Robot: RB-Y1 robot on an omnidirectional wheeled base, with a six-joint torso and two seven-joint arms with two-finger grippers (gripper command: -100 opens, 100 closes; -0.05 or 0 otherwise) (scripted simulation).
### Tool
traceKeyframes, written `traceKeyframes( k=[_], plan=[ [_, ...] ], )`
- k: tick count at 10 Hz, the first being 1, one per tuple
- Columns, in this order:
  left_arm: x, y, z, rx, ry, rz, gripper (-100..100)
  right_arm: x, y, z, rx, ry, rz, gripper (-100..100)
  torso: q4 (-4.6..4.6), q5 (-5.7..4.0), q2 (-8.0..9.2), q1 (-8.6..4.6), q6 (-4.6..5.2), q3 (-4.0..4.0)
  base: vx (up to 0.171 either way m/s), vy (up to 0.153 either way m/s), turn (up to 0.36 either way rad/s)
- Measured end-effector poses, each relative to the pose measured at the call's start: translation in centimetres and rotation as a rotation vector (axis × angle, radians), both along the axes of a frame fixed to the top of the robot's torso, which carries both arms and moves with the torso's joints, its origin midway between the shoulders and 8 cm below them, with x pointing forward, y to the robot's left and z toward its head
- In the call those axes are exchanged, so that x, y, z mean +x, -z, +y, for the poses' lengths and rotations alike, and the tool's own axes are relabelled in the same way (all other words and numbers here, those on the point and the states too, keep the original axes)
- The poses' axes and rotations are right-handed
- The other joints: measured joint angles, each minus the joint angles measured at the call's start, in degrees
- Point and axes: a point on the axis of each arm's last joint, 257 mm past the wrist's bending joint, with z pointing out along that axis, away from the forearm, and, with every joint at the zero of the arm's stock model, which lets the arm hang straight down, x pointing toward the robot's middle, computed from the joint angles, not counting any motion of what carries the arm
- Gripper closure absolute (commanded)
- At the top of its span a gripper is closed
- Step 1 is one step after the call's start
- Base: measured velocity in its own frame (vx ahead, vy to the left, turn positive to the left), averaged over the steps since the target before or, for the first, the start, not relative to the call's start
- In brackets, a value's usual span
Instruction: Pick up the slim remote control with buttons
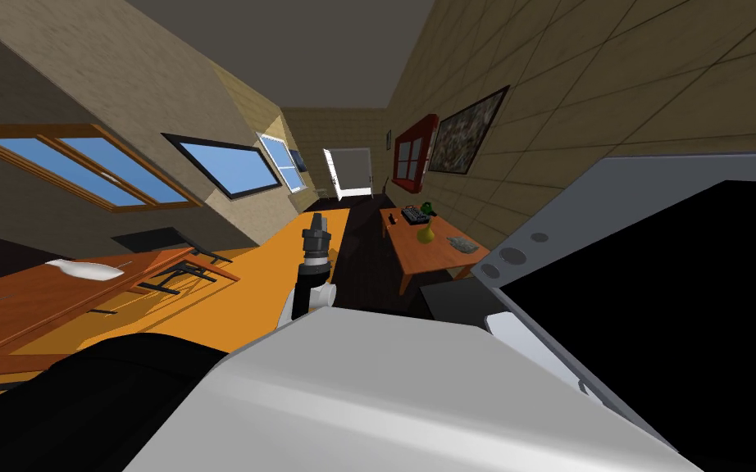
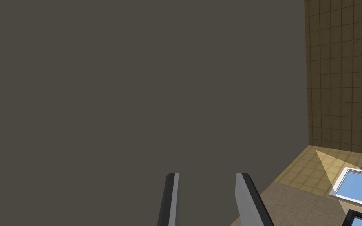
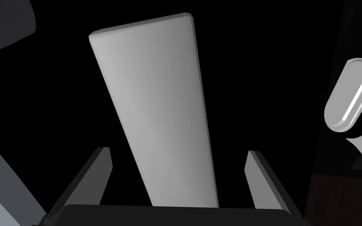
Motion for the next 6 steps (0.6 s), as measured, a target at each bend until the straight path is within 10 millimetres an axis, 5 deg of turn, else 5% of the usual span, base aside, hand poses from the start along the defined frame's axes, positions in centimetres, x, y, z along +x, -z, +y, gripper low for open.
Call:
traceKeyframes(
  k=[2, 3, 6],
  plan=[
    [0.0, 0.0, 0.0, 0.0, 0.0, 0.0, 0, 0.17, 0.44, 0.3, -0.007, 0.011, -0.001, -100, -0.01, 0.0, -0.03, 0.02, 0.02, -0.01, -0.004, -0.004, 0.013],
    [0.0, 0.0, 0.0, 0.0, 0.0, 0.0, 0, 0.15, 0.45, 0.33, -0.006, 0.008, -0.001, 100, -0.01, 0.02, -0.05, 0.05, 0.02, -0.03, 0.0, 0.0, 0.0],
    [0.0, 0.0, 0.0, 0.0, 0.0, 0.0, 0, 0.14, 0.43, 0.28, -0.007, 0.006, 0.0, 100, -0.01, 0.0, -0.06, 0.07, 0.06, -0.03, 0.0, 0.0, 0.0]
  ],
)
